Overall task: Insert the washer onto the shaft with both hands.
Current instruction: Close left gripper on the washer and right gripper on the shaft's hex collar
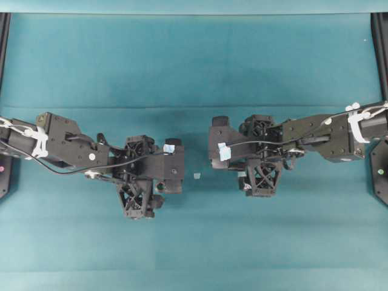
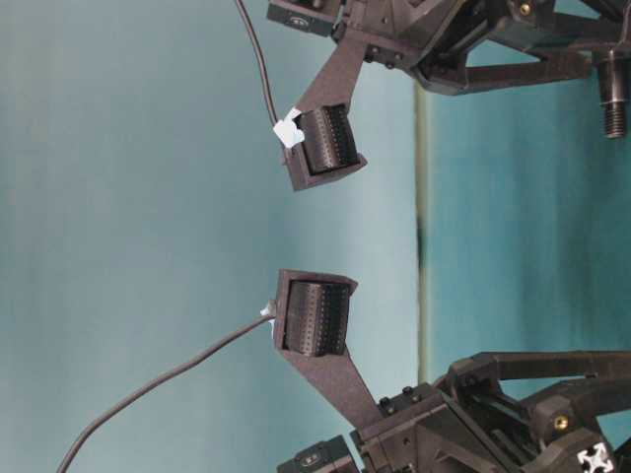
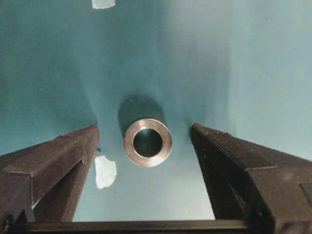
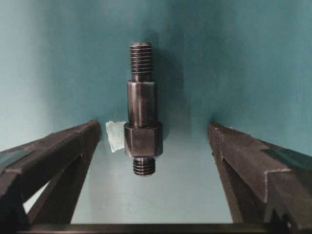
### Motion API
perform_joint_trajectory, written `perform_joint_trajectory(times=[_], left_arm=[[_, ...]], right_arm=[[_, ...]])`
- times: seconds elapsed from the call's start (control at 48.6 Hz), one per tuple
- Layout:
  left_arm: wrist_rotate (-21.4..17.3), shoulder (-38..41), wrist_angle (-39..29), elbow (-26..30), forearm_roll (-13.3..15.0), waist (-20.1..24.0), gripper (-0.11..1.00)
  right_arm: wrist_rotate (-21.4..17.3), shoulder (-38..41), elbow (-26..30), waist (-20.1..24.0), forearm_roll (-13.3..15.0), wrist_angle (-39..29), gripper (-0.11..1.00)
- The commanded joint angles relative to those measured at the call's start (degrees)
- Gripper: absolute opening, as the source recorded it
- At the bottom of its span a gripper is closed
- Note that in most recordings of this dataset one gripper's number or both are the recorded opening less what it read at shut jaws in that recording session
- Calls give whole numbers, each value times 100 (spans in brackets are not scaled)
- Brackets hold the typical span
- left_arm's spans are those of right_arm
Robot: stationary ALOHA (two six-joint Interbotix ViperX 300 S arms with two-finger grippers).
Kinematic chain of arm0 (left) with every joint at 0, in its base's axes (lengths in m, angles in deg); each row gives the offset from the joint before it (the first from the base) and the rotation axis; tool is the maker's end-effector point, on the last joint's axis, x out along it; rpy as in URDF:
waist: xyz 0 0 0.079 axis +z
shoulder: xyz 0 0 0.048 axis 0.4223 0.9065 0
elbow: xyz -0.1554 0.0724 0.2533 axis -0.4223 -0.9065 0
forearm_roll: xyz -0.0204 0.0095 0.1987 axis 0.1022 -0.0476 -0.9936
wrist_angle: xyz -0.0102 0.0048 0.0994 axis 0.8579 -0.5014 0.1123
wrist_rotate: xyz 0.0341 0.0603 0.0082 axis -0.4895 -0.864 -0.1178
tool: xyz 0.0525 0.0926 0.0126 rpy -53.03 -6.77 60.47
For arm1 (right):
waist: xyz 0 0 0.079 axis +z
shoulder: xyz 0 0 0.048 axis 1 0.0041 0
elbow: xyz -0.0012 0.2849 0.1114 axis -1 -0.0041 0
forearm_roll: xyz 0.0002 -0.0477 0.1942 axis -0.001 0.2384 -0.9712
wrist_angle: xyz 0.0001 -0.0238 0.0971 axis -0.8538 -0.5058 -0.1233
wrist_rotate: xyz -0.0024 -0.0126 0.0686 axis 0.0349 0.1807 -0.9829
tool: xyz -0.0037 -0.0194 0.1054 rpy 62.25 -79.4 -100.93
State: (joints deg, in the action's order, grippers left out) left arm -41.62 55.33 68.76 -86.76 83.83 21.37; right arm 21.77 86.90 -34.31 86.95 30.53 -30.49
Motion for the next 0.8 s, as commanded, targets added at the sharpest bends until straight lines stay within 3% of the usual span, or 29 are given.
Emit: perform_joint_trajectory(times=[0.0, 0.247, 0.617, 0.782], left_arm=[[0, 18, 18, 26, 0, -26, 89], [0, 9, 0, 18, -9, -26, 83], [-35, 9, 0, 18, -9, -26, 41], [-70, 9, 0, 18, -9, -26, 38]], right_arm=[[0, -18, 9, 35, 0, -9, 86], [9, -18, 18, 35, 0, -9, 68], [26, -9, 26, -18, 0, -26, 25], [44, -18, 26, -26, 0, -26, 9]])
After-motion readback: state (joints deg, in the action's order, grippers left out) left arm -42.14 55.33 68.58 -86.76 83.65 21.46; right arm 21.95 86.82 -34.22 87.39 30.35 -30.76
